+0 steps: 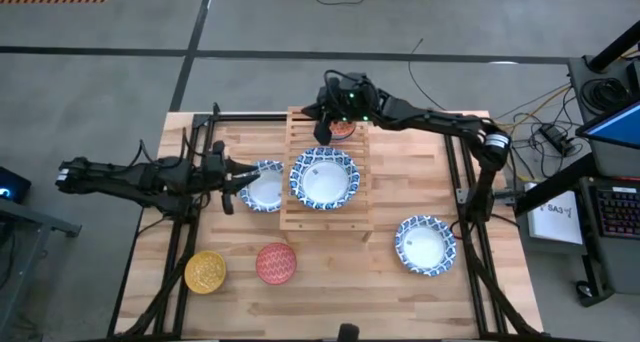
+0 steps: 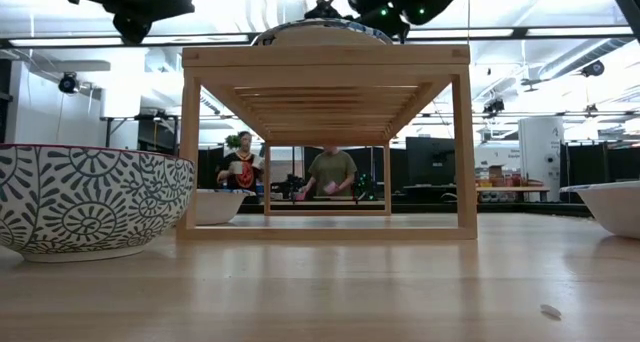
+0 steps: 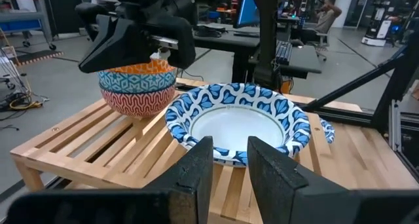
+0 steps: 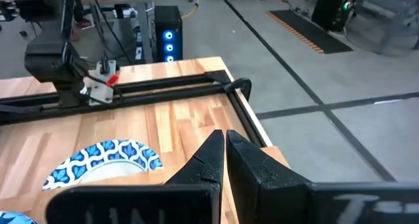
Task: Place and stack bowls onto a shelf
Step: Stack the orange bowl on top of the blue bowl on the shelf
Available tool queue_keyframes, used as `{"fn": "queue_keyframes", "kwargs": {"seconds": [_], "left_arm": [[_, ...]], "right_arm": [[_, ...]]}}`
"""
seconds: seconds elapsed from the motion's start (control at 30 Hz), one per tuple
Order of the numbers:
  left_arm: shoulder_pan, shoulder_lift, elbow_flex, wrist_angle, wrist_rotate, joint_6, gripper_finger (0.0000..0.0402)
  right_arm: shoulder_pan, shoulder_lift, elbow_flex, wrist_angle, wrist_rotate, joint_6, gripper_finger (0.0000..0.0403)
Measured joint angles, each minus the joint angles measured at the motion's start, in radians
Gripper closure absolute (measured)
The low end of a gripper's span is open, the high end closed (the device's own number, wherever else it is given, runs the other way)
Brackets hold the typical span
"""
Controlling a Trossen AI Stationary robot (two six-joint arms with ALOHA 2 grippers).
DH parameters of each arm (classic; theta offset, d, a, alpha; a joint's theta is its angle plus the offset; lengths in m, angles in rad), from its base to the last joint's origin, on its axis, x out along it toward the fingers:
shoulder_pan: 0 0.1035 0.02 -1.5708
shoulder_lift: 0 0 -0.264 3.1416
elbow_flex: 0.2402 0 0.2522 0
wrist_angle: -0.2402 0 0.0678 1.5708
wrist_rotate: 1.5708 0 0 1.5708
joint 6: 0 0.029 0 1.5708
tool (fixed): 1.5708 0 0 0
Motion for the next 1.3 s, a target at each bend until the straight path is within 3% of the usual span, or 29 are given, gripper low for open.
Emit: {"fn": "queue_keyframes", "kwargs": {"seconds": [0.53,0.93,1.3], "left_arm": [[0.0,0.002,0.0,-0.008,0.0,0.0,0.0324],[0.0,0.005,0.0,-0.012,0.001,0.0,0.0324],[0.0,0.007,0.0,-0.012,0.001,0.0,0.0324]], "right_arm": [[-0.003,0.0,-0.016,0.0,0.002,0.009,0.0394],[-0.121,-0.024,-0.021,-0.069,0.005,0.146,0.0394],[-0.125,-0.043,-0.028,-0.076,-0.003,0.133,0.0394]]}}
